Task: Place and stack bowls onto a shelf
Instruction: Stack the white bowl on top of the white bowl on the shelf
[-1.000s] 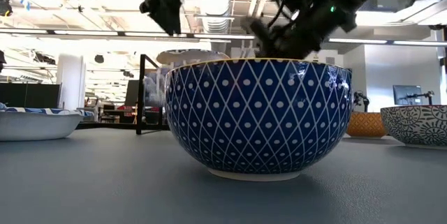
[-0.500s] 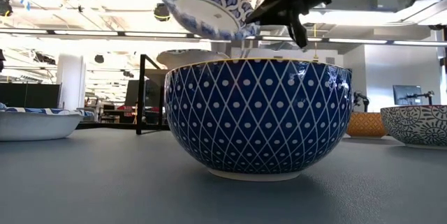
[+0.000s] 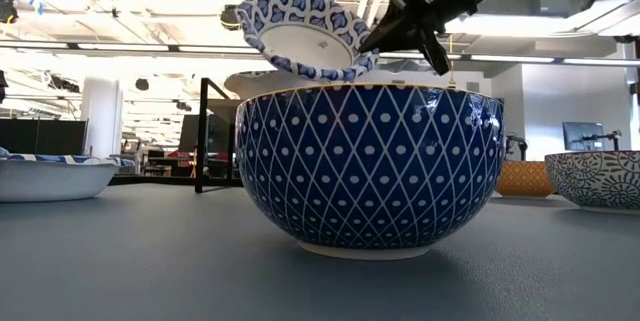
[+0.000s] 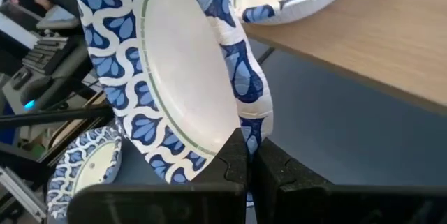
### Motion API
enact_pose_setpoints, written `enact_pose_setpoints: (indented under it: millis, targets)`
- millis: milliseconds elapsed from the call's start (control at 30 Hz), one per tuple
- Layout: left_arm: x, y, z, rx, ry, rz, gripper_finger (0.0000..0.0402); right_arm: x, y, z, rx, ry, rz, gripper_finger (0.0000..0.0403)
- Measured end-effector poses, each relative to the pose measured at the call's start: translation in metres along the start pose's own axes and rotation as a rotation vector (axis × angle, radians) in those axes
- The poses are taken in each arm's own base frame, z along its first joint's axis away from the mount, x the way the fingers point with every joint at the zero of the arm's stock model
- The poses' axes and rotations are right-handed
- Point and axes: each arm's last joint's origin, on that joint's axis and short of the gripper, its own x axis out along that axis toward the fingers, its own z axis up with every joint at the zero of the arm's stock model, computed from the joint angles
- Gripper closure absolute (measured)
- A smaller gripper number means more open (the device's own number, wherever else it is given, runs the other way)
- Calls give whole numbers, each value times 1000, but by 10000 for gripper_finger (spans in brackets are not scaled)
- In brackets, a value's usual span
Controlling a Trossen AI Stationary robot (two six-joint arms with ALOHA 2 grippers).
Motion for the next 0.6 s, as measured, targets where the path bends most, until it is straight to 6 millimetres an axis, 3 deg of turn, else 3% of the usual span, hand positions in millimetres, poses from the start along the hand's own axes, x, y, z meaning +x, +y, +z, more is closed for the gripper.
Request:
enact_pose_setpoints:
  millis: [167,267,367,533,600]
  targets:
    - [20,-4,-7,10,84,-59,192,0,1,0,-6,-4,7,379]
    - [29,-5,-11,16,131,-69,218,-1,2,2,-22,-19,18,379]
    - [36,-6,-14,16,162,-74,264,-4,4,5,-20,-39,34,379]
    - [35,3,-10,18,140,-48,374,-9,5,8,-38,-40,52,363]
    - [34,11,-4,3,122,-26,391,-14,6,11,-48,-63,61,345]
